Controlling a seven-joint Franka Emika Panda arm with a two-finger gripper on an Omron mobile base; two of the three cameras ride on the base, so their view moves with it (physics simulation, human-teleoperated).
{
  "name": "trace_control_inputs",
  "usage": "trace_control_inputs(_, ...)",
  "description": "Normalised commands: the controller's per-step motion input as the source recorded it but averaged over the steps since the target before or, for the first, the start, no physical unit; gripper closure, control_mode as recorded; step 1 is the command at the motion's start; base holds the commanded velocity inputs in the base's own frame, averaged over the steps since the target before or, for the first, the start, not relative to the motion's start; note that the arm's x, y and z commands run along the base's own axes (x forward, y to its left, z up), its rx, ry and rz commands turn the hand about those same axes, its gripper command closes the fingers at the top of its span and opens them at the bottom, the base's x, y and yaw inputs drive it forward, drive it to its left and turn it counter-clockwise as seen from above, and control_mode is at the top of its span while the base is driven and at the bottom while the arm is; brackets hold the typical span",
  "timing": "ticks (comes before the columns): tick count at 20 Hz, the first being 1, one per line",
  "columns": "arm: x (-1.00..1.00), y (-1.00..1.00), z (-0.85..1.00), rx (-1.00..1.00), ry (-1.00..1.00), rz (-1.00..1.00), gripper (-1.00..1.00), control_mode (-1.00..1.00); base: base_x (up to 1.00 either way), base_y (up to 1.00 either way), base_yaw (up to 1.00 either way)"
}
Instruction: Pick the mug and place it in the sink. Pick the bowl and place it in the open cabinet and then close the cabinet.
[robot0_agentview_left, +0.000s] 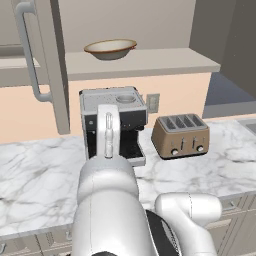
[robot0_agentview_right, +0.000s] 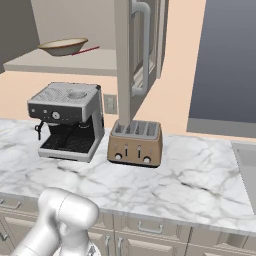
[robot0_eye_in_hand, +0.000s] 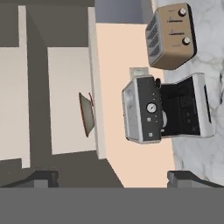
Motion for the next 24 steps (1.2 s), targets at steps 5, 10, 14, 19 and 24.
trace_control_inputs(5,0.06,0.52,-0.29,0.0,0.02,0.0,-1.0,-1.0,0.0,0.0,0.0)
trace_control_inputs(10,0.26,0.36,-0.08,0.0,0.0,0.0,-1.0,-1.0,0.0,0.0,0.0)
trace_control_inputs(14,0.37,0.42,0.0,-0.01,0.0,0.0,-1.0,-1.0,0.0,0.0,0.0)
trace_control_inputs(19,0.26,0.64,-0.04,0.0,0.0,0.0,-1.0,-1.0,0.0,0.0,0.0)
trace_control_inputs(24,0.17,0.43,0.0,0.0,0.0,0.0,-1.0,-1.0,0.0,0.0,0.0)
